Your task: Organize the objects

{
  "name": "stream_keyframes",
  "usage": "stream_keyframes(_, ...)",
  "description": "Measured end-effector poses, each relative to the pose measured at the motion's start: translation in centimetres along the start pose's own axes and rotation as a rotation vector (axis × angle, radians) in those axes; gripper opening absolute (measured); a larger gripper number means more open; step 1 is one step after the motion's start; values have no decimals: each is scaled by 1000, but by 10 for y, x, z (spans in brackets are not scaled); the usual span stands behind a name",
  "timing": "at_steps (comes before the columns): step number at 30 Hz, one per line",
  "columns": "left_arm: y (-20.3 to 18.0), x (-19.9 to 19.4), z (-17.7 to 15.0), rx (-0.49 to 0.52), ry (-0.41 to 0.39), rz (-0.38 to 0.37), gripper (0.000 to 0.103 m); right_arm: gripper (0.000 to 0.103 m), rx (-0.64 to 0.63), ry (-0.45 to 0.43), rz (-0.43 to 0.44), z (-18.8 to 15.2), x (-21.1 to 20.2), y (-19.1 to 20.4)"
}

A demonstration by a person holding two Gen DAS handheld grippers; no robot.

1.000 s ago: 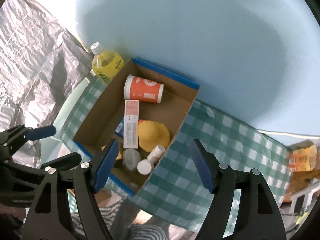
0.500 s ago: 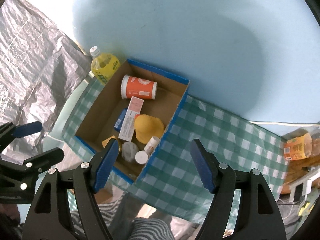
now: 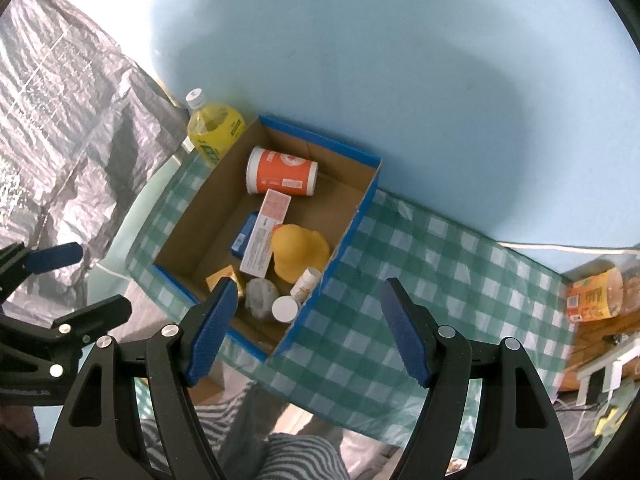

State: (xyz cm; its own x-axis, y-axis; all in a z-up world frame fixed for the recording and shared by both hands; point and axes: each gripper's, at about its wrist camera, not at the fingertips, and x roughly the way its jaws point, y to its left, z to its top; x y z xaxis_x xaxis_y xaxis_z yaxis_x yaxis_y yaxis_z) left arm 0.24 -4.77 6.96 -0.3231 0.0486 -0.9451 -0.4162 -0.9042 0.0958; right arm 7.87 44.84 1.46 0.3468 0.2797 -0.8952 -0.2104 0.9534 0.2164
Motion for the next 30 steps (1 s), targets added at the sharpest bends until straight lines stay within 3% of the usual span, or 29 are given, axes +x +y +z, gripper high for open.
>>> stream_keyframes(30, 1, 4, 1, -34, 26, 3, 89, 73, -43, 16, -1, 3, 2, 0)
